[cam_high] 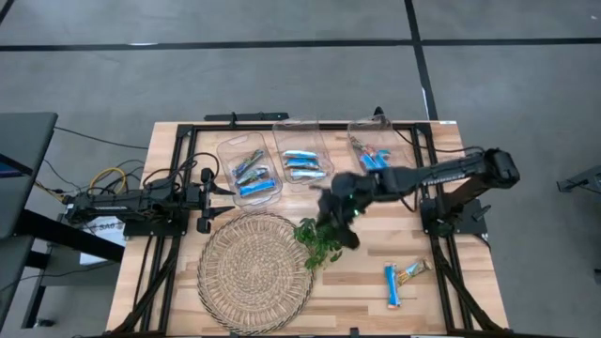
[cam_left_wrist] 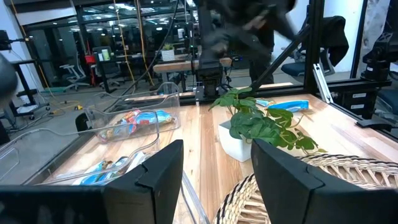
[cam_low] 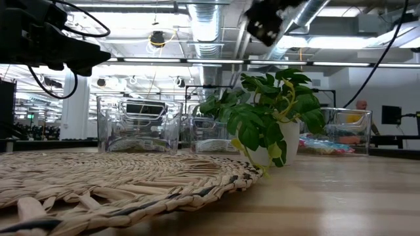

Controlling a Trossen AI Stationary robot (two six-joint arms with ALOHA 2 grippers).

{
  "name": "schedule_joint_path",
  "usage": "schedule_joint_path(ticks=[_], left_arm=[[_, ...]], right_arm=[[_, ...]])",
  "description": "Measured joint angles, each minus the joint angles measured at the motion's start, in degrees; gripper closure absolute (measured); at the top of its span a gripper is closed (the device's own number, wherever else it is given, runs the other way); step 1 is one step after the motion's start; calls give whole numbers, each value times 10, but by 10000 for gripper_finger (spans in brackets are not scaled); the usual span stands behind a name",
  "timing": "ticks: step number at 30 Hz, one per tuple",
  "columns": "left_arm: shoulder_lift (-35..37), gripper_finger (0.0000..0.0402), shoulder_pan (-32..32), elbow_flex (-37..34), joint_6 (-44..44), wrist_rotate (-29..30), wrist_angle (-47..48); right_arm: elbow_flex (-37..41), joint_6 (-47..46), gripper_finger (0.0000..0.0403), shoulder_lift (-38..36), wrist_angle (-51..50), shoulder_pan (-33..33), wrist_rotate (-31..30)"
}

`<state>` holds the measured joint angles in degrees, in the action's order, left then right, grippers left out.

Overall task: Pick and place Granola Bars by type
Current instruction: Put the yellow granola bar into the middle transparent bin

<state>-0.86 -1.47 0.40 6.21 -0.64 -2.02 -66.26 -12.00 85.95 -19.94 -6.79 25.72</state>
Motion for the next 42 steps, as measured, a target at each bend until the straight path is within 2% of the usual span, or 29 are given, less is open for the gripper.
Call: schedule_joint_path(ticks=[4,13,18,25,34,39,42], left_arm=[[0,219,0,0,0,0,0],[0,219,0,0,0,0,0],[0,219,0,0,0,0,0],[0,219,0,0,0,0,0],[0,219,0,0,0,0,0],[0,219,0,0,0,0,0],[0,219,0,0,0,0,0]], right_arm=[[0,-106,179,6,-44,-54,63],[0,-381,186,52,-198,-134,62],[0,-485,192,81,-265,-166,56],[0,-631,203,103,-364,-225,-1],[0,-807,204,109,-388,-286,-69],[1,-868,202,120,-398,-302,-83],[3,-874,203,139,-395,-309,-80]])
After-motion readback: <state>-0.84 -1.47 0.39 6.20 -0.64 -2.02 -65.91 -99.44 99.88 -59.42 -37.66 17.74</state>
